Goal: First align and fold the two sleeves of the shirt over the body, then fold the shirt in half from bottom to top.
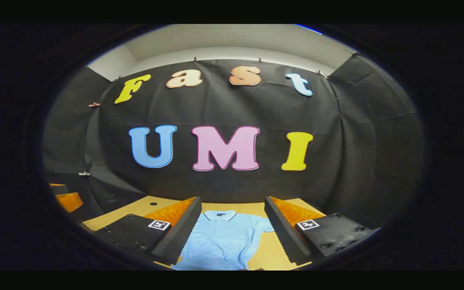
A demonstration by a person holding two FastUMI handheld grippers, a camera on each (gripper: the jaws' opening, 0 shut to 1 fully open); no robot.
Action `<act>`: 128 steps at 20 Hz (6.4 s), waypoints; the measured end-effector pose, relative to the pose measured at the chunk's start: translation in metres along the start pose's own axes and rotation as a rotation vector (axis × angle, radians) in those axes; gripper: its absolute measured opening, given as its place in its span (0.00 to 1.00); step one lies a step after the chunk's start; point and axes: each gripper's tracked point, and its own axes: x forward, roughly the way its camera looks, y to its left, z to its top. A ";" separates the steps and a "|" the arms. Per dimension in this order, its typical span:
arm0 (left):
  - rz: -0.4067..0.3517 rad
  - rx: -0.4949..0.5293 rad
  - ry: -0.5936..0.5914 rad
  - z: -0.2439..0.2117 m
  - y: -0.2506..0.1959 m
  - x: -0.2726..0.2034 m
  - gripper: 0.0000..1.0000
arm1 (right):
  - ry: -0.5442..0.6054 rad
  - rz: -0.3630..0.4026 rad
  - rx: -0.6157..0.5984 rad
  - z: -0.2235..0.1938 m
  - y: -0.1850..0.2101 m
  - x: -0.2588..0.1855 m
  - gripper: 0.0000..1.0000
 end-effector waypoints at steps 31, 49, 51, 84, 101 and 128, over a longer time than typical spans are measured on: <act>-0.023 -0.028 0.124 -0.028 -0.065 0.148 0.96 | 0.326 -0.069 -0.037 -0.132 -0.136 0.214 0.98; 0.016 -0.069 0.321 -0.115 -0.077 0.209 0.97 | 0.772 -0.046 0.001 -0.381 -0.202 0.344 0.98; 0.006 -0.057 0.325 -0.117 -0.080 0.214 0.97 | 0.794 -0.052 0.017 -0.390 -0.211 0.345 0.95; 0.170 -0.156 0.334 -0.145 0.000 0.175 0.97 | 0.666 0.446 -0.156 -0.323 0.075 0.310 0.10; 0.131 -0.147 0.506 -0.266 0.051 0.372 0.97 | 0.508 0.388 -0.104 -0.248 -0.001 0.261 0.98; 0.009 -0.237 0.541 -0.261 -0.043 0.429 0.06 | 0.539 0.237 -0.068 -0.245 -0.103 0.212 0.98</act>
